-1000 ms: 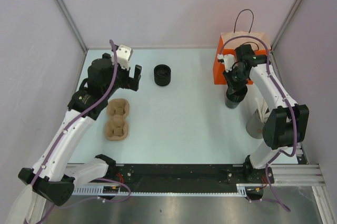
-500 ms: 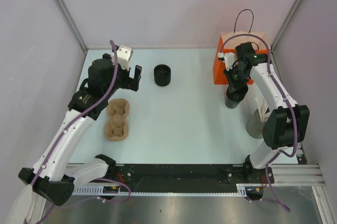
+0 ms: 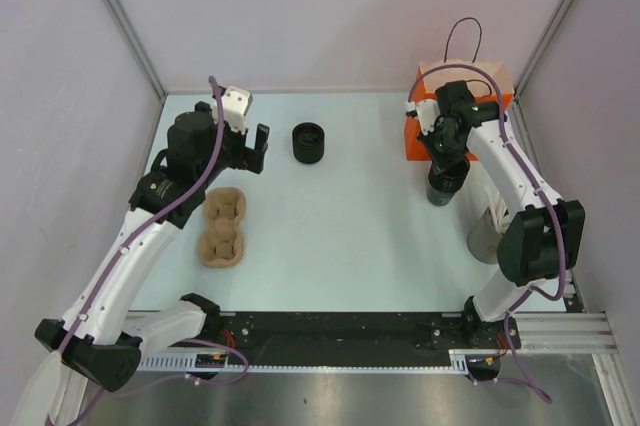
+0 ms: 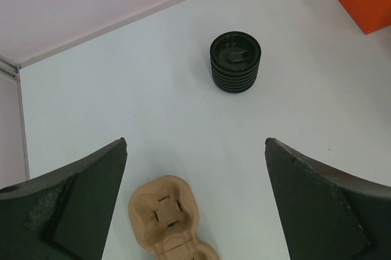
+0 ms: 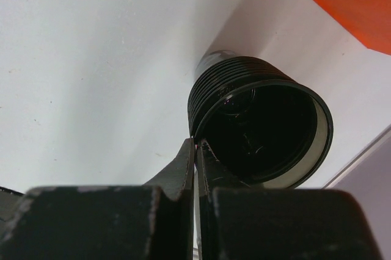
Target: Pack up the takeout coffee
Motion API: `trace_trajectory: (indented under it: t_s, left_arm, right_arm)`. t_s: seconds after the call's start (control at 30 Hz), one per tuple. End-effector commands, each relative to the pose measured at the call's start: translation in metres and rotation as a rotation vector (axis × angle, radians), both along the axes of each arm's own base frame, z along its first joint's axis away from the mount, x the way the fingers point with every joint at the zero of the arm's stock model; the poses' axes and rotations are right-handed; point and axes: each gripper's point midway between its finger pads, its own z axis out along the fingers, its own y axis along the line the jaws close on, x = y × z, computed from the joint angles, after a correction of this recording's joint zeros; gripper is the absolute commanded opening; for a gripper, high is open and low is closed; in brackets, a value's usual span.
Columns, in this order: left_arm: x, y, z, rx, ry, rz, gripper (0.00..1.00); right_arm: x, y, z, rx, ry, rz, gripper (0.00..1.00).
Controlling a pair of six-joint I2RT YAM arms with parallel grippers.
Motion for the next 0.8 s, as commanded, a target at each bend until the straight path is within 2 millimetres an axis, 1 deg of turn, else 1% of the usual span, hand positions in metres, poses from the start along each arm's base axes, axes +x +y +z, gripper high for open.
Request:
trace_trajectory:
  t_s: [0.0, 0.07, 0.1, 0.2, 0.37, 0.47, 0.6, 0.77]
  left_arm:
    - [-0.003, 0.000, 0.013, -0.041, -0.040, -0.001, 1.00]
    - [-0.003, 0.000, 0.013, -0.041, -0.040, -0.001, 1.00]
    - [-0.003, -0.001, 0.014, -0.042, -0.043, -0.001, 1.00]
    - [-0.003, -0.001, 0.014, -0.042, -0.040, -0.001, 0.99]
    - [-0.003, 0.000, 0.015, -0.043, -0.044, -0.001, 1.00]
    - [-0.003, -0.001, 0.015, -0.044, -0.044, -0.001, 0.99]
    - [-0.003, 0.000, 0.017, -0.047, -0.048, 0.002, 1.00]
    - [-0.004, 0.001, 0.016, -0.045, -0.049, 0.003, 1.00]
  right_arm:
    - [0.010, 0.000, 0.038, -0.023, -0.130, -0.010, 0.00]
    - [0.009, 0.002, 0.041, -0.023, -0.137, -0.006, 0.00]
    - [0.010, -0.001, 0.043, -0.043, -0.149, -0.013, 0.00]
    - [0.009, 0.000, 0.049, -0.059, -0.164, -0.012, 0.00]
    - [0.009, -0.002, 0.070, -0.075, -0.216, -0.012, 0.00]
    - [0.009, -0.004, 0.080, -0.092, -0.236, -0.011, 0.00]
    - [0.008, -0.004, 0.100, -0.101, -0.282, -0.012, 0.00]
    - [0.003, 0.000, 0.119, -0.115, -0.324, -0.001, 0.00]
